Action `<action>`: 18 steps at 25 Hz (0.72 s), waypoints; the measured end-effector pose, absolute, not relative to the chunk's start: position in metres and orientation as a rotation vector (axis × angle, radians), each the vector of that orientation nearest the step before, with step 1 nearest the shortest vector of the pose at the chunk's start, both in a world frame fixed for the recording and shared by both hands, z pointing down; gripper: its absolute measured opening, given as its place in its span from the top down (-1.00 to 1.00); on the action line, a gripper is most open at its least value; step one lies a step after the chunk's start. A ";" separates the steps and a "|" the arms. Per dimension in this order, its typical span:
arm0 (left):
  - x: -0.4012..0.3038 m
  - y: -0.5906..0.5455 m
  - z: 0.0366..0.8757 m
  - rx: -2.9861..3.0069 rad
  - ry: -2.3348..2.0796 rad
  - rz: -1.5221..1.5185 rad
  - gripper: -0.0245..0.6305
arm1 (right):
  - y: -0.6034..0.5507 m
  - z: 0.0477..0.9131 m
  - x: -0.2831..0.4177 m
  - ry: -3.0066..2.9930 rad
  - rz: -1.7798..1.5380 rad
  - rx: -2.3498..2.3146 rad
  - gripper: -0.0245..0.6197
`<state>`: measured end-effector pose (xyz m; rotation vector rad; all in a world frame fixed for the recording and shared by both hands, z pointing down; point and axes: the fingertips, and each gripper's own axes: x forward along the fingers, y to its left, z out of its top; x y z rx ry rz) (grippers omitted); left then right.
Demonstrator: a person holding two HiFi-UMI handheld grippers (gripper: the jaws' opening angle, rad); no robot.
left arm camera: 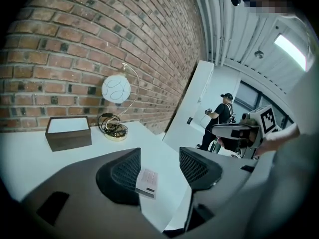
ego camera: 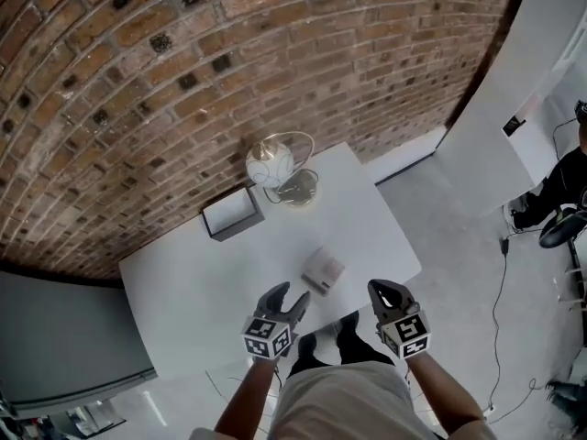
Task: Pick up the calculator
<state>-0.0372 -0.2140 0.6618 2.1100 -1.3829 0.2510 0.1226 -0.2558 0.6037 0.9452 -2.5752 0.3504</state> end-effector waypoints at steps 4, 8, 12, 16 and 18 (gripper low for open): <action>-0.036 -0.229 0.689 2.037 -1.427 0.272 0.13 | -0.282 0.626 0.119 -2.587 0.373 0.841 0.89; -0.032 -0.224 0.715 1.923 -1.475 0.281 0.12 | -0.289 0.649 0.112 -2.585 0.408 0.689 0.89; -0.032 -0.226 0.737 1.852 -1.505 0.269 0.11 | -0.295 0.670 0.104 -2.576 0.434 0.599 0.89; -0.030 -0.229 0.763 1.788 -1.515 0.274 0.10 | -0.300 0.687 0.097 -2.566 0.457 0.540 0.89; -0.030 -0.228 0.777 1.754 -1.511 0.270 0.10 | -0.299 0.696 0.094 -2.547 0.469 0.517 0.89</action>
